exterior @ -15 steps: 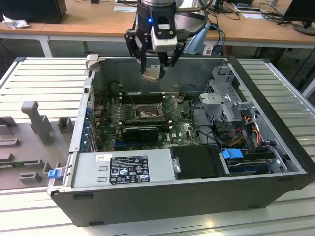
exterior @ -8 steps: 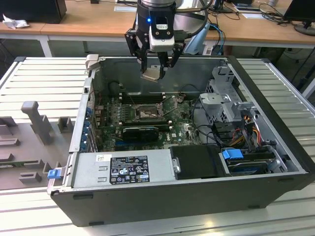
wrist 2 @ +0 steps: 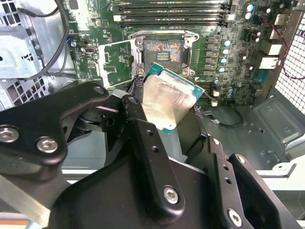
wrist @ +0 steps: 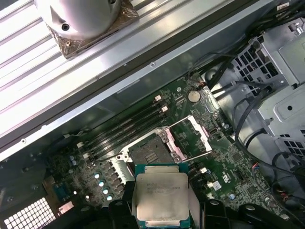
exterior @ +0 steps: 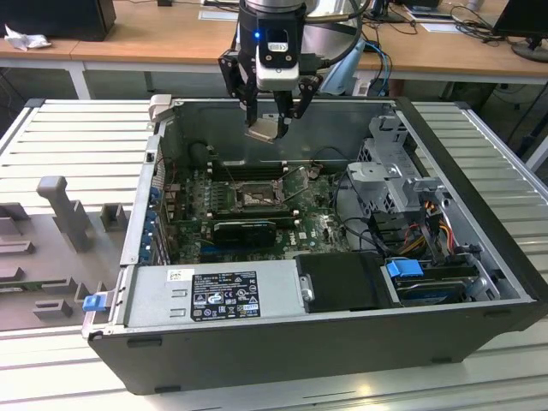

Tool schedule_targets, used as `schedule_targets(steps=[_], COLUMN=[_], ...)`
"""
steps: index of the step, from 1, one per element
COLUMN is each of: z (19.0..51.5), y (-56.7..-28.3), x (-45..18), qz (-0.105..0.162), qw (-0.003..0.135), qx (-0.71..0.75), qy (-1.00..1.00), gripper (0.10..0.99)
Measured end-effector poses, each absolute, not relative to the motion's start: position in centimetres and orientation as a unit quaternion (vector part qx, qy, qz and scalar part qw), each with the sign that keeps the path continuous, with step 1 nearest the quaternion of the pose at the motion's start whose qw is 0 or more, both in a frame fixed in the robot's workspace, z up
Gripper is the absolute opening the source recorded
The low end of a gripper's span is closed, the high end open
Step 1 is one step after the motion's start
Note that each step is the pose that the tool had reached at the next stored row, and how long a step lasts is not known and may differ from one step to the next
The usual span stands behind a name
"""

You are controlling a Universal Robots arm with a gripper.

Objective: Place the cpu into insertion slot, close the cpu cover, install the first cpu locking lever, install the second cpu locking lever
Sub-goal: 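Place the cpu into insertion slot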

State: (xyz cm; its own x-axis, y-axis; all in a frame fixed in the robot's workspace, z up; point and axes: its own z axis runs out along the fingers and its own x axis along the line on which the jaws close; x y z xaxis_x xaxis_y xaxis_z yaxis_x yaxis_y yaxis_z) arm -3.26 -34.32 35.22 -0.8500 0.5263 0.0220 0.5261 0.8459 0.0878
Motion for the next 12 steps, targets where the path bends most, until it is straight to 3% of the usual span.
schedule_targets(steps=[12], z=[35.17], y=[-34.32], x=[-3.26], qz=[0.045], qw=[0.003], qx=[0.306], qy=[0.951], gripper=[0.529])
